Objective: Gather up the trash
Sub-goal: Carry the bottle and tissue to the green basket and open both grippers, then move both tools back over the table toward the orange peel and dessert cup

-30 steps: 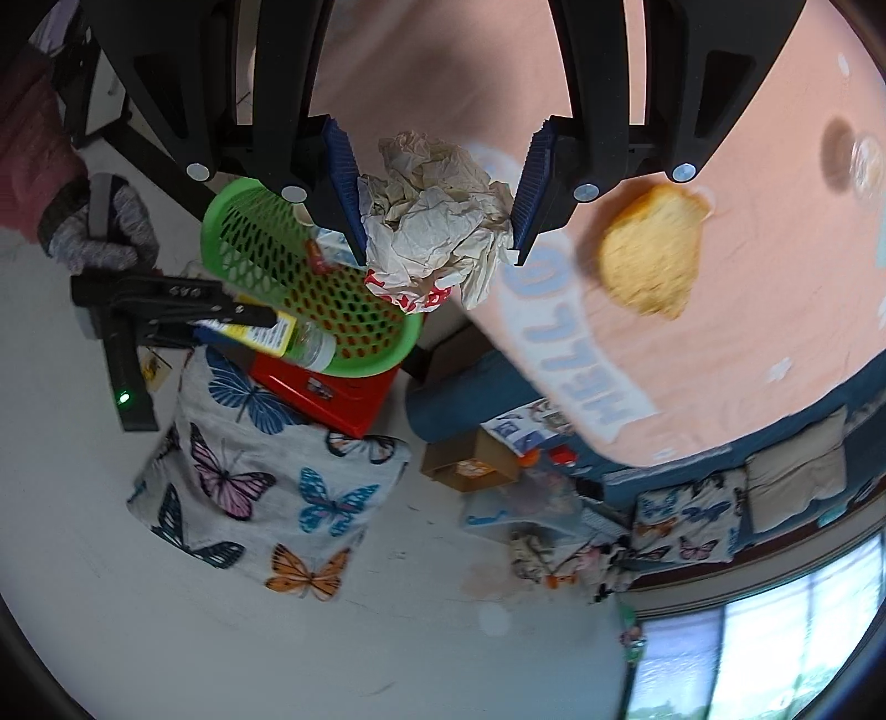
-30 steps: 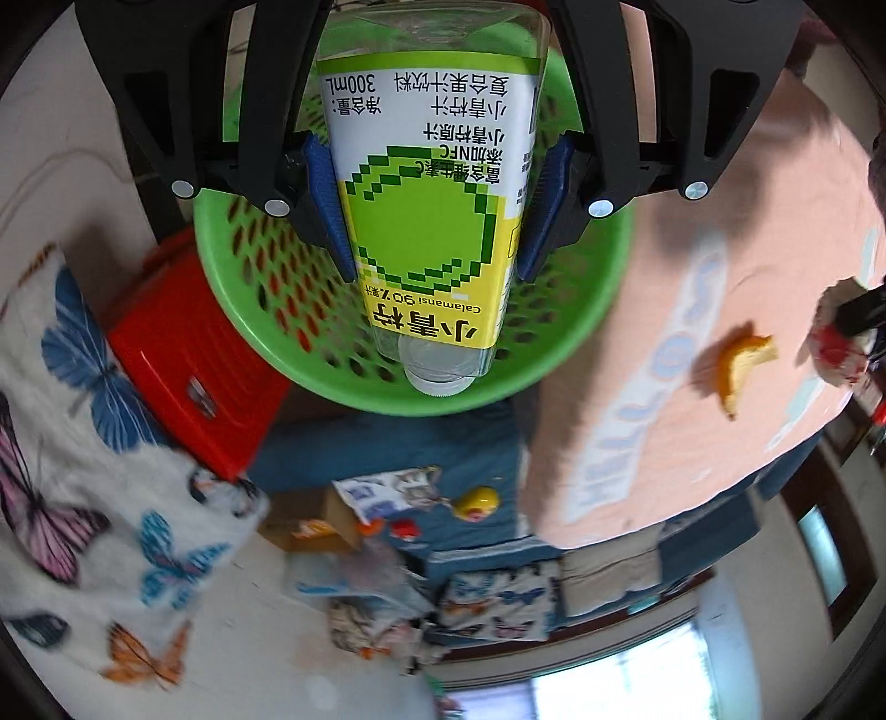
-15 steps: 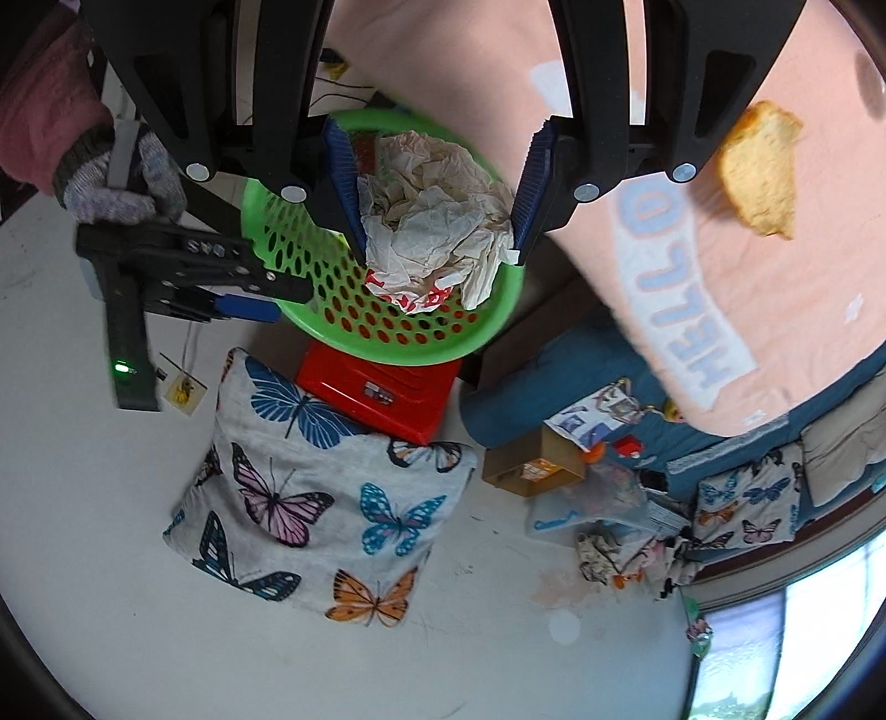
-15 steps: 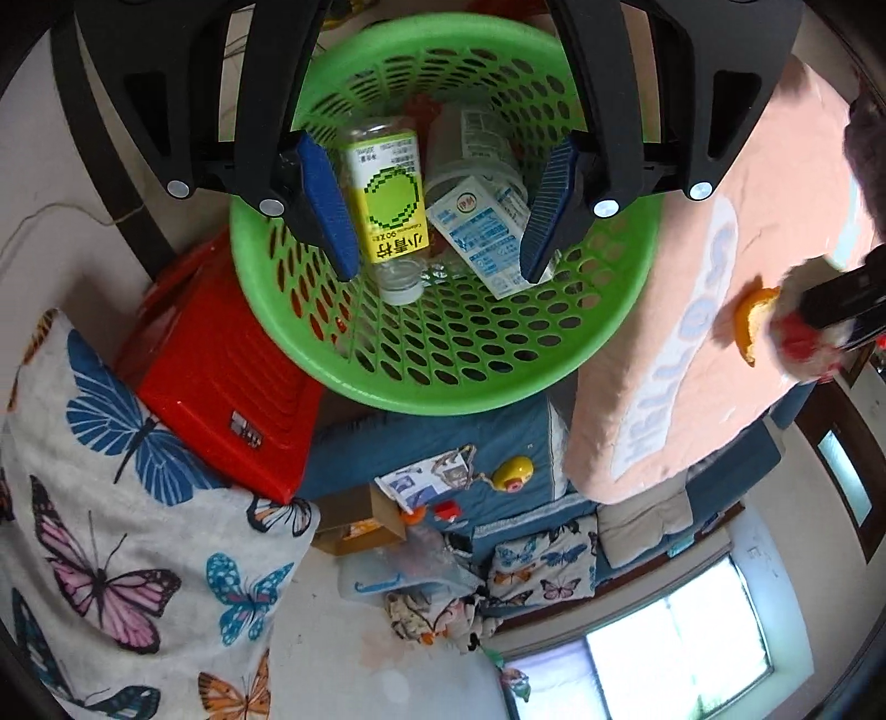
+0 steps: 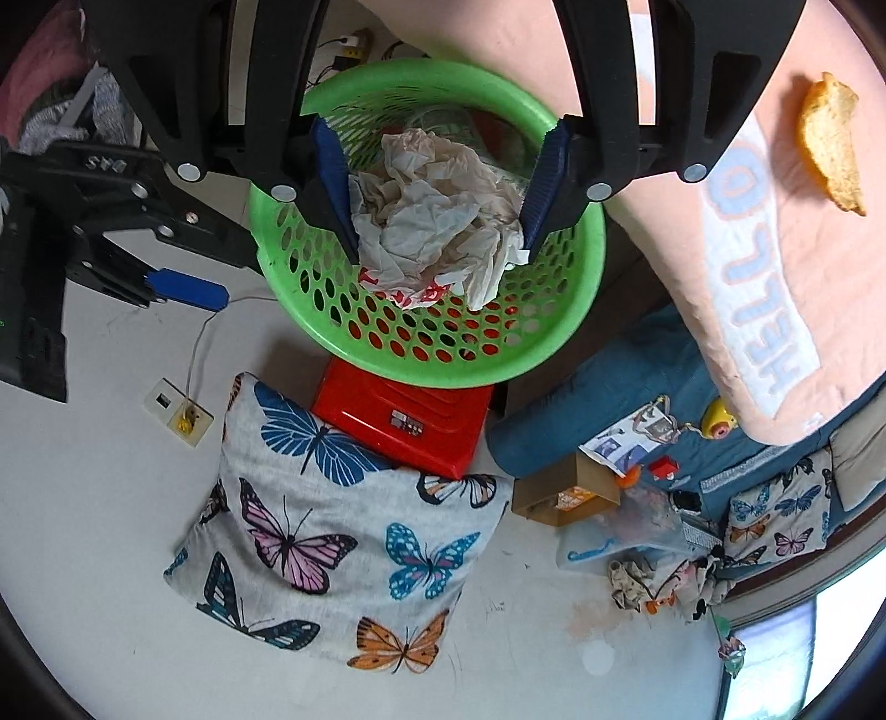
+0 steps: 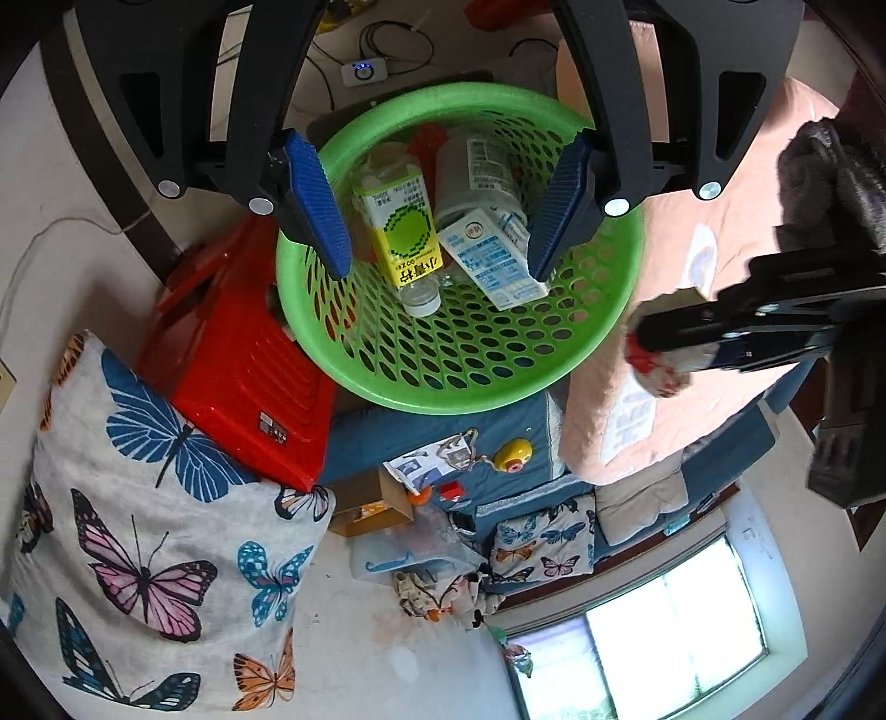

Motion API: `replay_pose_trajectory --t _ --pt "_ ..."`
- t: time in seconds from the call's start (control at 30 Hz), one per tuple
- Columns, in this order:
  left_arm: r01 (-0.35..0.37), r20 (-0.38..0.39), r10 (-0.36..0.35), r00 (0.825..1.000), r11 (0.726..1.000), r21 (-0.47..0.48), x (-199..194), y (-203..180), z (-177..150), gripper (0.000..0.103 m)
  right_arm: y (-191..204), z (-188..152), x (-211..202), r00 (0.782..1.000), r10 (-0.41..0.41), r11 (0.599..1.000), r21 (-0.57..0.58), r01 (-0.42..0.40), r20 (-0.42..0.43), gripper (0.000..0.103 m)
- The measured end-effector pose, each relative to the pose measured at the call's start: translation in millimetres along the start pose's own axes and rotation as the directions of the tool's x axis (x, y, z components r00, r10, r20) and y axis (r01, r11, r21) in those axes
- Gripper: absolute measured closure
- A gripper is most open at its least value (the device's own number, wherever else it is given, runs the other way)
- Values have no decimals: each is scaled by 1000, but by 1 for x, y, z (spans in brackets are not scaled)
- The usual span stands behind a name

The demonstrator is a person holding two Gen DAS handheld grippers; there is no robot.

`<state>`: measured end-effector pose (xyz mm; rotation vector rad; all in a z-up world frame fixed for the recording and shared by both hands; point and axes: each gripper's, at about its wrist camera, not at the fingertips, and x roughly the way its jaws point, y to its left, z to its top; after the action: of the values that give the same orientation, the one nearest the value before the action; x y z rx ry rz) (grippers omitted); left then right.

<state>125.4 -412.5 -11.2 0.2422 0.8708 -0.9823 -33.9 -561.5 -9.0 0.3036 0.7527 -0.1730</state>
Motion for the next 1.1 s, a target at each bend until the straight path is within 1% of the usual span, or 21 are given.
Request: replay_pose_trajectory --t 0.1,0.2,0.23,0.37,0.5,0.53,0.7,0.83,0.9,1.1 --pt "1 -14 -1 1000 1000 -2 7 -3 -2 44 -1 -3 -4 1000 7 1000 7 -8 8 36" --pt "2 -16 -2 1000 1000 -3 9 -2 -5 36 -1 -4 -7 1000 11 1000 12 -11 10 36" --pt "-2 -17 2 1000 1000 -5 9 -2 -5 31 -1 -5 -8 1000 11 1000 14 -11 9 36" --pt "1 -14 -1 1000 1000 -18 4 3 -10 31 0 -8 -8 1000 14 1000 19 -14 7 36" --pt "-6 4 6 1000 1000 -28 -11 10 -19 31 3 -9 -9 1000 23 1000 18 -23 8 35" --pt "-16 7 17 1000 999 -30 -15 12 -21 31 6 -9 -9 1000 26 1000 15 -27 9 33" --pt "-54 22 55 998 997 -61 -37 29 -38 31 20 -9 -7 999 48 999 -6 -48 8 32" --pt "-85 36 88 995 992 -93 -54 47 -52 31 40 -6 -1 997 76 996 -37 -76 5 29" --pt "-105 36 110 993 988 -111 -62 57 -59 31 48 -3 2 996 89 995 -49 -88 4 28" --pt "-165 65 178 982 972 -169 -95 90 -79 31 81 4 16 991 130 986 -99 -131 -14 25"
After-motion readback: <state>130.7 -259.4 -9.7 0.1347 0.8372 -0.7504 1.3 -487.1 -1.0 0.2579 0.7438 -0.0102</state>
